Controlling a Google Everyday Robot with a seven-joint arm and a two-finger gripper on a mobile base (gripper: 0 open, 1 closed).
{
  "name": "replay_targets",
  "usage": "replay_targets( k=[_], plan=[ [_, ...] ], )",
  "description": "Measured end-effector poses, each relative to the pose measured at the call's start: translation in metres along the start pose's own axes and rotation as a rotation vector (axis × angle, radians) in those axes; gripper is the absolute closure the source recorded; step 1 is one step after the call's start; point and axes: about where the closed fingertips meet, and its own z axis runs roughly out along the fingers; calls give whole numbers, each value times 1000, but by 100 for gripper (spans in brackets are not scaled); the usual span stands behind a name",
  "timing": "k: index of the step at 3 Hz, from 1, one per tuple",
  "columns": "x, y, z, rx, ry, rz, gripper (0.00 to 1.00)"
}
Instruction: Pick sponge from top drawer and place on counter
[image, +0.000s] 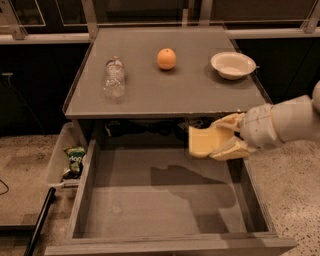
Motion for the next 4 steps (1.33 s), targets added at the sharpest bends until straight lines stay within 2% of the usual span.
replay_targets(
  k=[1, 2, 3, 4],
  plan=[
    [-33, -44, -57, 64, -19, -38, 100],
    [-33, -45, -57, 64, -19, -39, 100],
    [-33, -66, -47, 86, -30, -47, 100],
    [-29, -108, -30, 92, -49, -59, 100]
  ],
)
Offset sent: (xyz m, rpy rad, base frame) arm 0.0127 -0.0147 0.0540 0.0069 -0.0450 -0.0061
